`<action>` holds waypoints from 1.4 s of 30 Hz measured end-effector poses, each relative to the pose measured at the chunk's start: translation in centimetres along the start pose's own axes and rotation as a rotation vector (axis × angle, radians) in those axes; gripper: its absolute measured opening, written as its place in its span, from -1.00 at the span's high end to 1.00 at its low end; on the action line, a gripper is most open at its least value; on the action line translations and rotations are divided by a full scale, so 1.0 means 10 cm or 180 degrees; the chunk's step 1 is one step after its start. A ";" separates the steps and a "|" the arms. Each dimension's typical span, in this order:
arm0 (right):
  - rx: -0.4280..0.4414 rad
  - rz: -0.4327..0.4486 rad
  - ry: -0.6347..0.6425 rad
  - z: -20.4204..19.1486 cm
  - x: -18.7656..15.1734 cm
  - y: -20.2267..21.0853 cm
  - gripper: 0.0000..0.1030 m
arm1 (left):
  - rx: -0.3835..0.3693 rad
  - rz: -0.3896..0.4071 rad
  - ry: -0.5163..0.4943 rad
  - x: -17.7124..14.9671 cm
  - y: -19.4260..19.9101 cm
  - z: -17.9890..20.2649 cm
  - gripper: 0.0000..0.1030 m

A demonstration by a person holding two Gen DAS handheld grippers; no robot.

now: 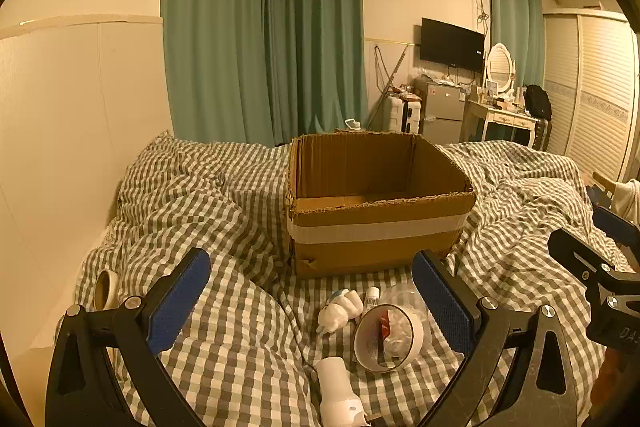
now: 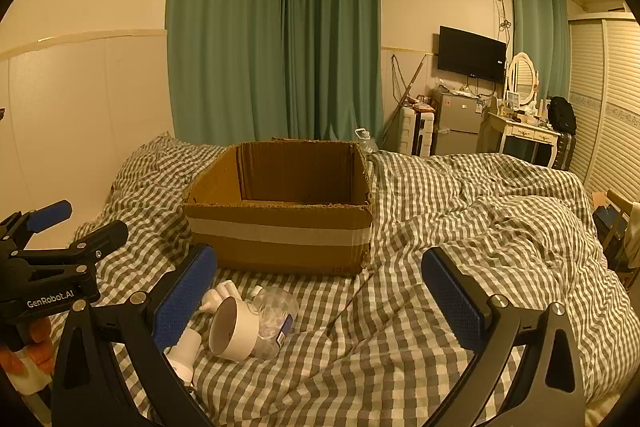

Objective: Organize objects

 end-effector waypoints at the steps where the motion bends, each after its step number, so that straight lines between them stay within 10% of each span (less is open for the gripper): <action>1: 0.0003 -0.0006 0.0003 0.00 0.00 0.00 -0.99 | 0.0000 -0.0002 0.0000 0.00 0.00 0.00 -1.00; 42: 0.0012 -0.0051 0.0077 -0.06 -0.01 -0.02 -0.99 | 0.0322 -0.0063 0.0115 0.01 -0.04 -0.05 -1.00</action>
Point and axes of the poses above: each gripper's, at about its wrist camera, not at the fingertips, and y roughly against the way its jaws point, z to its right, x to its top, the point moved 5 cm from there along -y, roughly the way its jaws point, and after that the axes turned 5 degrees about z, right-handed, at the moved point
